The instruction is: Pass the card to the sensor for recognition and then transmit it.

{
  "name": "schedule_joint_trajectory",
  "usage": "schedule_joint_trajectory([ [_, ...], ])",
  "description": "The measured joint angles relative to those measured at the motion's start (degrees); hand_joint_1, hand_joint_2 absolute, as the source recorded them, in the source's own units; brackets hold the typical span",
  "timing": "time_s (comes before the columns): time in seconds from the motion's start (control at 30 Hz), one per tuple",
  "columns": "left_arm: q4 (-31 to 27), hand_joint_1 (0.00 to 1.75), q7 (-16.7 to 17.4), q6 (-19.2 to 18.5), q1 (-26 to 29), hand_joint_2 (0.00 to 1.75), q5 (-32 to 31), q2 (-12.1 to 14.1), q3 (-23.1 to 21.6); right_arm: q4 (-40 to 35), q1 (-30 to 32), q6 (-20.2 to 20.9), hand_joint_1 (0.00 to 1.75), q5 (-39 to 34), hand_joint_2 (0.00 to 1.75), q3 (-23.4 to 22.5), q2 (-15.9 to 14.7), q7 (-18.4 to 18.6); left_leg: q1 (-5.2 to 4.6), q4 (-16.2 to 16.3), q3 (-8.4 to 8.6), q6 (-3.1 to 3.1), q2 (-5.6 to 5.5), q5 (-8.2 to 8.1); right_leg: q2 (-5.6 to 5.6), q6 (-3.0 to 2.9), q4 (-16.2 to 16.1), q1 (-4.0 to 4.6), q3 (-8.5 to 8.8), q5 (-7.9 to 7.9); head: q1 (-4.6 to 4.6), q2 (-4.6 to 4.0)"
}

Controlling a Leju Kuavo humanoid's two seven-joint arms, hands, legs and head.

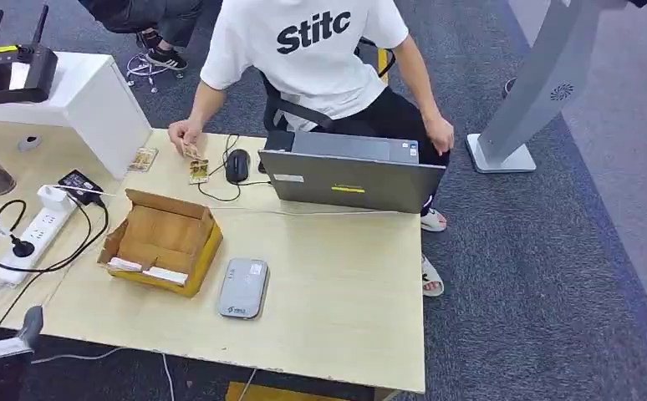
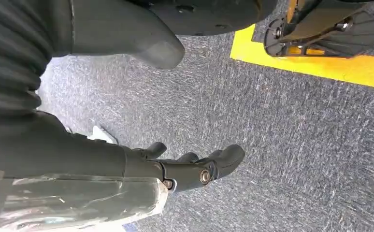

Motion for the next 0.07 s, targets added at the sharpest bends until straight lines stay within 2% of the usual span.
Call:
schedule_joint_trajectory([
  [0.03, 1.6, 0.00, -0.8, -1.5, -0.8, 1.75, -1.0, -1.9, 4.2, 0.0, 0.0, -0.1, 0.00, 0.2, 1.75, -0.2, 0.0, 0.0, 0.00, 0.0, 0.00, 0.00, -0.01, 0.00, -0.01, 0.00, 0.0, 0.01, 0.02, 0.00, 0.04, 0.00],
  [0.07, 4.0, 0.00, -1.1, -1.4, -2.0, 1.75, -3.1, -3.7, 9.1, 0.0, 0.0, -0.1, 0.00, 0.5, 1.75, -0.3, 0.0, 0.2, 0.01, 0.0, 0.00, 0.00, 0.00, 0.00, 0.00, -0.01, 0.0, 0.01, 0.02, 0.01, 0.04, 0.00],
])
